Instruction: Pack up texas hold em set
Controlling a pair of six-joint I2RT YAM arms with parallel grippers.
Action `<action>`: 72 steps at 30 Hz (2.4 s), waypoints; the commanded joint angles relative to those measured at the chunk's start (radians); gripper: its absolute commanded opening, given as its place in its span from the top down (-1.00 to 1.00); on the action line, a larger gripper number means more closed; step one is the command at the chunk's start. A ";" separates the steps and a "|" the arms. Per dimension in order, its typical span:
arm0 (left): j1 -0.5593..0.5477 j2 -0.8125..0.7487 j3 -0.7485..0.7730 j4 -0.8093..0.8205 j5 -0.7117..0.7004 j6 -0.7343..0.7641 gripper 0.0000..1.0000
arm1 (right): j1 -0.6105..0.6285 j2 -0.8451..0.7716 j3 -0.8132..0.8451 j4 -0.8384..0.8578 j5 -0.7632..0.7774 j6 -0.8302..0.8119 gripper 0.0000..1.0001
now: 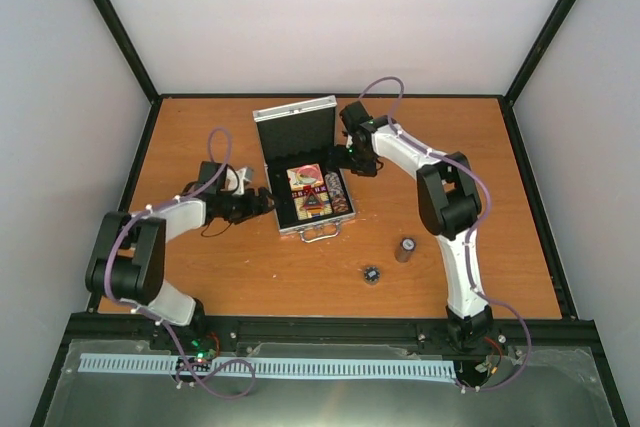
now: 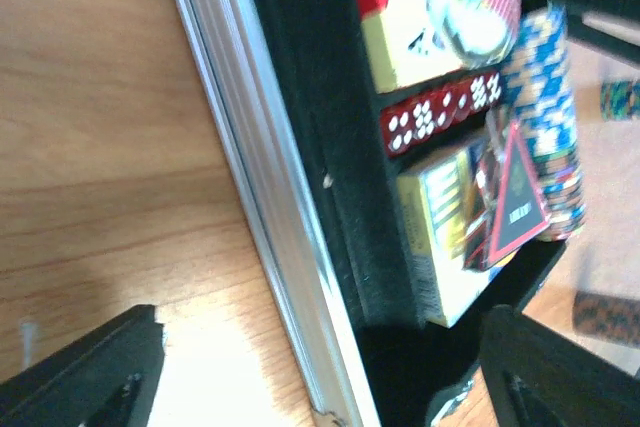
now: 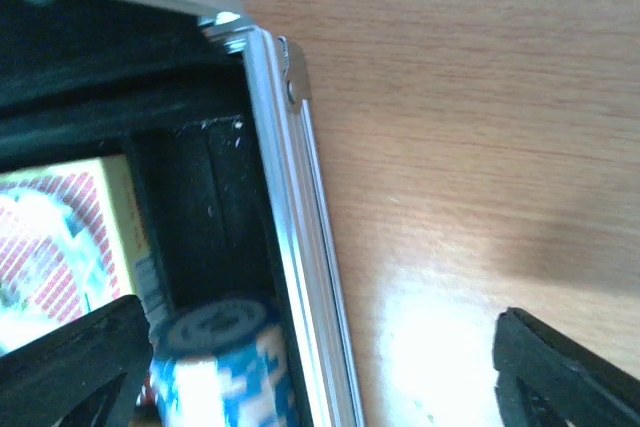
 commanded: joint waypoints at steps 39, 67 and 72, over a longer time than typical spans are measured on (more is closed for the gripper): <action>-0.002 -0.473 0.104 -0.264 -0.400 -0.094 -1.00 | -0.239 -0.764 -0.735 -0.235 0.054 -0.157 -0.75; -0.002 -0.536 0.050 -0.300 -0.424 -0.130 -0.99 | -0.035 -0.760 -0.862 -0.269 0.082 -0.128 0.06; -0.002 -0.535 0.066 -0.308 -0.436 -0.137 -1.00 | -0.035 -0.780 -0.796 -0.283 0.094 -0.141 0.33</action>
